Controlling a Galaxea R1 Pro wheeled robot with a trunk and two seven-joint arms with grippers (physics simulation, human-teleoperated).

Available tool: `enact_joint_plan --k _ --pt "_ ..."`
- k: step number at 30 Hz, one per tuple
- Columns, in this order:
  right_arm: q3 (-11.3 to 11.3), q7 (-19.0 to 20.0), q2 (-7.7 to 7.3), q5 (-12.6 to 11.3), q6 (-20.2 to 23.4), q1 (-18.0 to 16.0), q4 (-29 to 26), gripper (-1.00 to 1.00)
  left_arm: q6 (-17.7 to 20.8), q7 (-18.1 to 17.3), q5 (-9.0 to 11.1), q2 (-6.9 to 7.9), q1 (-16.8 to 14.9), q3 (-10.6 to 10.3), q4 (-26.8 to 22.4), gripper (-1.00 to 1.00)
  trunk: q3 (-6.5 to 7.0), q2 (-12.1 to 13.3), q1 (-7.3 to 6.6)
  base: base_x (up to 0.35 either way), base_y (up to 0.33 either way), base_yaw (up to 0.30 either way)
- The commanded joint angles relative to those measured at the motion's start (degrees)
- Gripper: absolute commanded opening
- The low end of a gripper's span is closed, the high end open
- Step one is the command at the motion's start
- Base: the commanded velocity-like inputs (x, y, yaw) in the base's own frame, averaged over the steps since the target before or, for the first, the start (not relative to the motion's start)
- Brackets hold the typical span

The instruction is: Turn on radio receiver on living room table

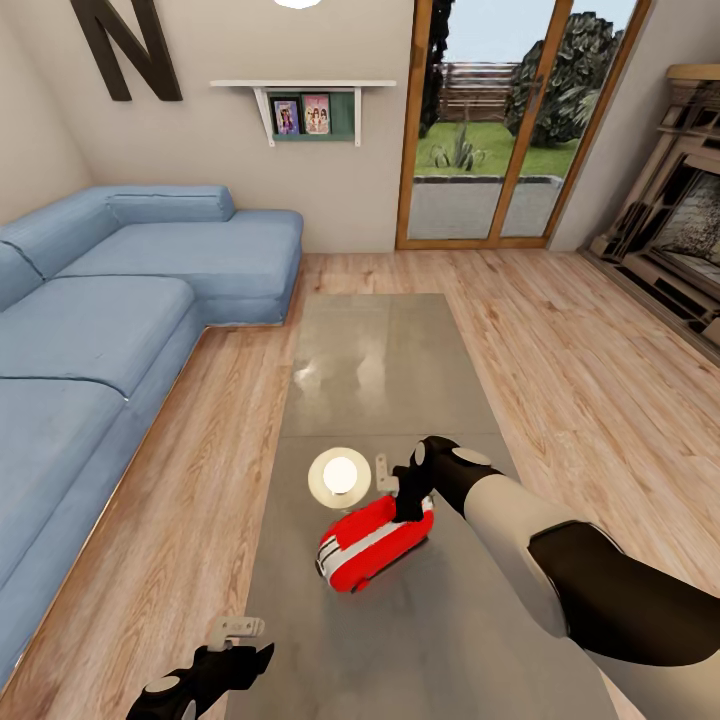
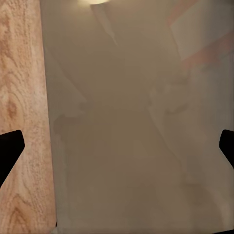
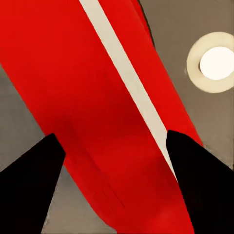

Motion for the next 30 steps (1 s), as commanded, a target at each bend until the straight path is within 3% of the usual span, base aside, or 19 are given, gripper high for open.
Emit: enact_joint_plan --k 1,16,19,22,23,30 --pt "-0.2 0.0 0.00 -0.1 0.1 0.0 0.0 -1.00 0.0 0.0 0.0 0.00 0.0 0.0 0.0 1.00 0.00 0.0 0.00 0.000 0.000 0.000" --pt "0.0 0.1 0.00 0.1 -0.4 0.0 0.0 -1.00 0.0 0.0 0.0 0.00 0.0 0.0 0.0 1.00 0.00 0.0 0.00 0.000 0.000 0.000" --pt "0.1 1.5 0.00 0.2 -0.6 0.0 -0.6 -1.00 0.0 0.0 -0.1 0.00 0.0 0.0 0.0 1.00 0.00 0.0 0.00 0.000 0.000 0.000" --pt "0.1 7.1 0.00 0.2 -0.5 0.0 -3.1 -1.00 0.0 0.0 -0.1 0.00 0.0 0.0 -0.1 1.00 0.00 0.0 0.00 0.000 0.000 0.000" --pt "-3.0 25.9 0.00 0.1 1.3 -0.1 -30.1 -1.00 0.1 0.0 0.5 0.02 0.0 -0.1 -0.6 1.00 0.00 0.0 0.00 0.000 0.000 0.000" --pt "-3.4 26.4 0.00 0.0 1.6 -0.1 -33.3 -1.00 0.1 0.0 0.5 0.01 0.0 -0.1 -0.7 1.00 0.00 0.0 0.00 0.000 0.000 0.000"
